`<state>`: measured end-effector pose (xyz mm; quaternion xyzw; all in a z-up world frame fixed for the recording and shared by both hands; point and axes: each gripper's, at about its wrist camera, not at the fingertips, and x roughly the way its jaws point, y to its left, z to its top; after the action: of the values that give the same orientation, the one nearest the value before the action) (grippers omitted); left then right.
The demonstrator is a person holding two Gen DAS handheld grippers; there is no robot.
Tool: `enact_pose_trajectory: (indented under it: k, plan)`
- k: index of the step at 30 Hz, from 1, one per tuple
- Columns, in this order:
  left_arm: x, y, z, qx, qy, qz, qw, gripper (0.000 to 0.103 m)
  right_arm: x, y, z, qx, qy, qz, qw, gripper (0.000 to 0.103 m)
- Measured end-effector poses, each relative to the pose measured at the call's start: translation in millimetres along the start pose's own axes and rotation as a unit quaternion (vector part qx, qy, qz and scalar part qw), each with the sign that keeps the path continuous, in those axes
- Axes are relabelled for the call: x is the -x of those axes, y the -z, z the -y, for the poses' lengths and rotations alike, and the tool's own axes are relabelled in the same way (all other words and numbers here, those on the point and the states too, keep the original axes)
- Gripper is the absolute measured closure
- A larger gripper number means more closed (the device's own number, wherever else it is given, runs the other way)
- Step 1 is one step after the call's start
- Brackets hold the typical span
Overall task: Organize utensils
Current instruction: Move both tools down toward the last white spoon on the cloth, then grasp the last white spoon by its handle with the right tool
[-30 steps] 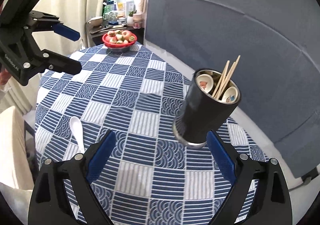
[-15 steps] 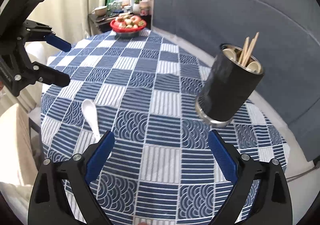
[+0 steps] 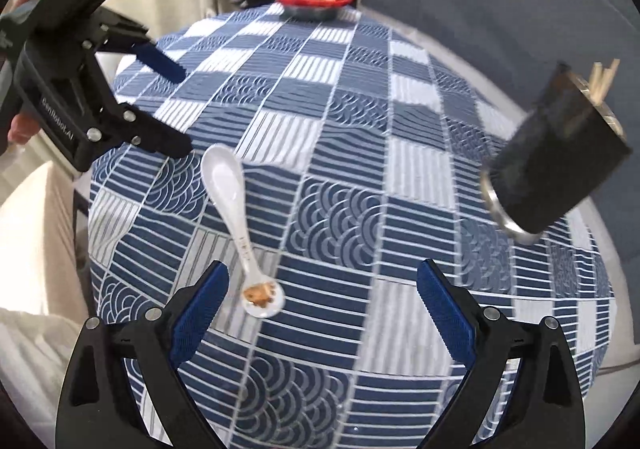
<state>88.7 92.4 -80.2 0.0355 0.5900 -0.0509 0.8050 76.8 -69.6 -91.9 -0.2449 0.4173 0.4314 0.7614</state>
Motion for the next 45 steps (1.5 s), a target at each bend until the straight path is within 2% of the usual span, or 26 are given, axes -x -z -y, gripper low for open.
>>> enact_pose_trajectory:
  k: [3, 10, 13, 17, 23, 30, 33, 35, 36, 37, 38, 39, 40, 41, 43, 45]
  plan:
    - [-13.8, -2.0, -6.5, -0.002, 0.002, -0.016, 0.9999, 0.006, -13.0, -0.7, -11.2, 0.006, -0.021, -0.01, 1.0, 0.012]
    - [-38.7, -6.6, -14.9, -0.013, 0.008, -0.034, 0.9993, 0.006, -40.3, -0.9, -30.7, 0.032, -0.01, -0.039, 0.999, 0.012]
    - [-48.9, -8.3, -17.2, -0.016, -0.002, -0.042, 0.999, 0.006, -49.8, -1.5, -30.2, 0.025, -0.005, -0.05, 0.998, 0.012]
    - [-64.0, -7.9, -19.4, -0.009, 0.008, -0.058, 0.9983, 0.006, -56.7, -0.6, -17.4, -0.017, -0.031, -0.058, 0.998, 0.006]
    - [-69.6, -7.6, -21.3, -0.008, 0.001, -0.042, 0.9991, 0.004, -57.0, -1.0, -15.7, -0.013, -0.033, -0.055, 0.998, 0.006]
    - [-73.2, -3.9, -22.0, -0.006, 0.0, -0.036, 0.9993, 0.004, -63.9, -10.3, -16.1, -0.029, -0.023, -0.08, 0.996, 0.007]
    - [-70.4, -3.3, -21.6, -0.003, -0.001, -0.035, 0.9994, 0.004, -63.6, -15.1, -21.3, -0.012, -0.006, -0.092, 0.996, 0.008]
    - [-66.7, -0.5, -20.5, -0.004, -0.001, -0.034, 0.9994, 0.005, -60.8, -19.7, -33.2, 0.028, 0.017, -0.091, 0.995, 0.011]
    - [-64.6, 1.3, -19.2, -0.008, 0.0, -0.033, 0.9994, 0.005, -59.3, -21.7, -35.8, 0.032, 0.01, -0.091, 0.995, 0.027]
    - [-60.7, 3.0, -16.3, -0.013, 0.001, -0.03, 0.9995, 0.009, -57.4, -24.3, -36.1, 0.023, -0.014, -0.093, 0.995, 0.051]
    - [-59.5, 4.1, -14.4, -0.019, 0.004, -0.026, 0.9995, 0.012, -56.4, -25.6, -35.9, 0.016, -0.023, -0.094, 0.995, 0.061]
    - [-56.6, 4.8, -12.0, -0.024, 0.007, -0.023, 0.9994, 0.022, -55.6, -26.3, -37.2, 0.018, -0.025, -0.095, 0.995, 0.072]
    - [-53.1, 4.8, -8.6, -0.027, 0.012, -0.021, 0.9993, 0.036, -54.4, -26.6, -41.5, 0.032, -0.019, -0.094, 0.995, 0.075]
    - [-49.3, 4.5, -6.8, -0.03, 0.02, -0.02, 0.9991, 0.044, -53.8, -26.2, -44.5, 0.043, -0.014, -0.093, 0.995, 0.075]
    - [-46.0, 4.1, -3.7, -0.034, 0.04, -0.025, 0.9983, 0.073, -53.2, -25.9, -45.7, 0.045, -0.018, -0.093, 0.995, 0.075]
    - [-45.5, 4.5, -0.4, -0.031, 0.072, -0.034, 0.9963, 0.089, -53.1, -26.0, -43.4, 0.036, -0.027, -0.089, 0.995, 0.075]
